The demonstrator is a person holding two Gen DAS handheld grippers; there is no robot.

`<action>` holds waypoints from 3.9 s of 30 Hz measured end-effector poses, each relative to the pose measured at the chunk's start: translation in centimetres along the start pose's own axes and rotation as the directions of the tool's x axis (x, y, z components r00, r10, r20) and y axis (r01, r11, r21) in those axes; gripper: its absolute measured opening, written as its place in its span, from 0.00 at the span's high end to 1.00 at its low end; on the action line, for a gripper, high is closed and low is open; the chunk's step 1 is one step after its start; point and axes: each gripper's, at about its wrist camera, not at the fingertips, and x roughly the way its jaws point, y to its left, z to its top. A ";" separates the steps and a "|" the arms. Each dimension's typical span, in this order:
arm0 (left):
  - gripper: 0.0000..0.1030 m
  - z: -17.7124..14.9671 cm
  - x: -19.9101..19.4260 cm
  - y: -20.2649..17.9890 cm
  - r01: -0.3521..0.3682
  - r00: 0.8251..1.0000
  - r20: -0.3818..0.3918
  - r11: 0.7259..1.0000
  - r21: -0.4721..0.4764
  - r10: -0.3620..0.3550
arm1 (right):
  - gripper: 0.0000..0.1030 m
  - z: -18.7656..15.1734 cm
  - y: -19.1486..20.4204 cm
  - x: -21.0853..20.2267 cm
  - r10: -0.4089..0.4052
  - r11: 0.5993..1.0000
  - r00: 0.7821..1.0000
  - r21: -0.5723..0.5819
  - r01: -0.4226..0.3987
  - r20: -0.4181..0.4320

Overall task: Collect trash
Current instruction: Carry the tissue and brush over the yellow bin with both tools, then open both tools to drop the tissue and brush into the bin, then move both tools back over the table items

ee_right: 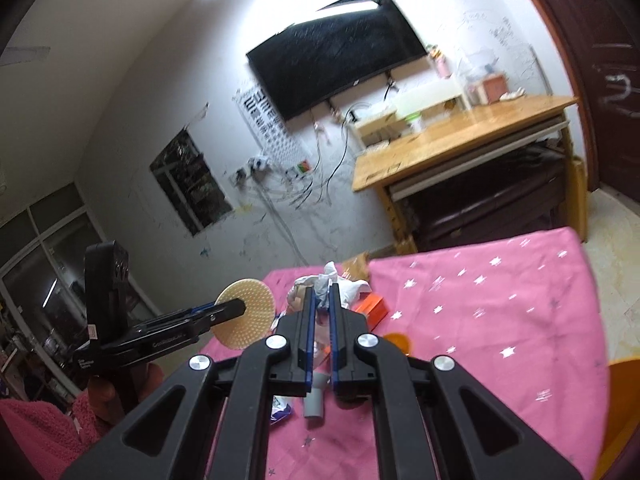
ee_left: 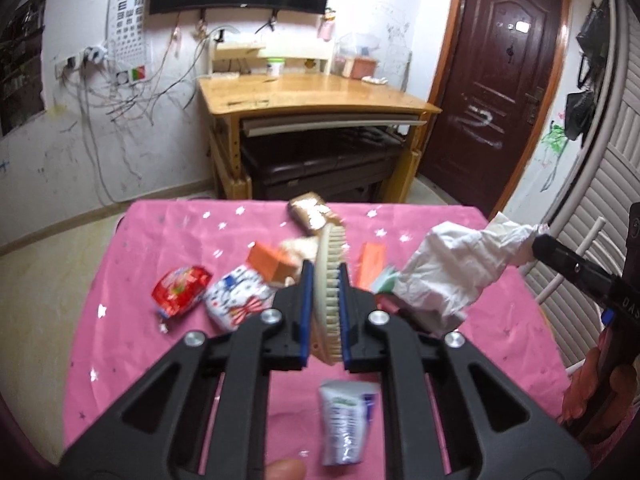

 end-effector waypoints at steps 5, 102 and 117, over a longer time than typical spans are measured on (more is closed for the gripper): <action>0.91 1.2 -0.2 -3.5 0.071 0.997 0.014 0.996 0.050 -0.072 | 1.00 0.7 -2.1 -4.2 -0.088 0.996 0.993 0.017 0.087 0.074; 0.15 0.2 5.0 -8.2 0.140 0.973 -0.174 0.986 -0.086 -0.153 | 0.10 -3.4 -8.1 -3.3 -0.413 0.903 0.907 0.090 0.419 -0.083; 0.15 0.8 4.0 5.0 -0.054 0.991 -0.127 0.987 -0.150 0.035 | 0.10 -3.7 0.4 5.7 -0.300 0.952 0.940 -0.109 0.285 -0.162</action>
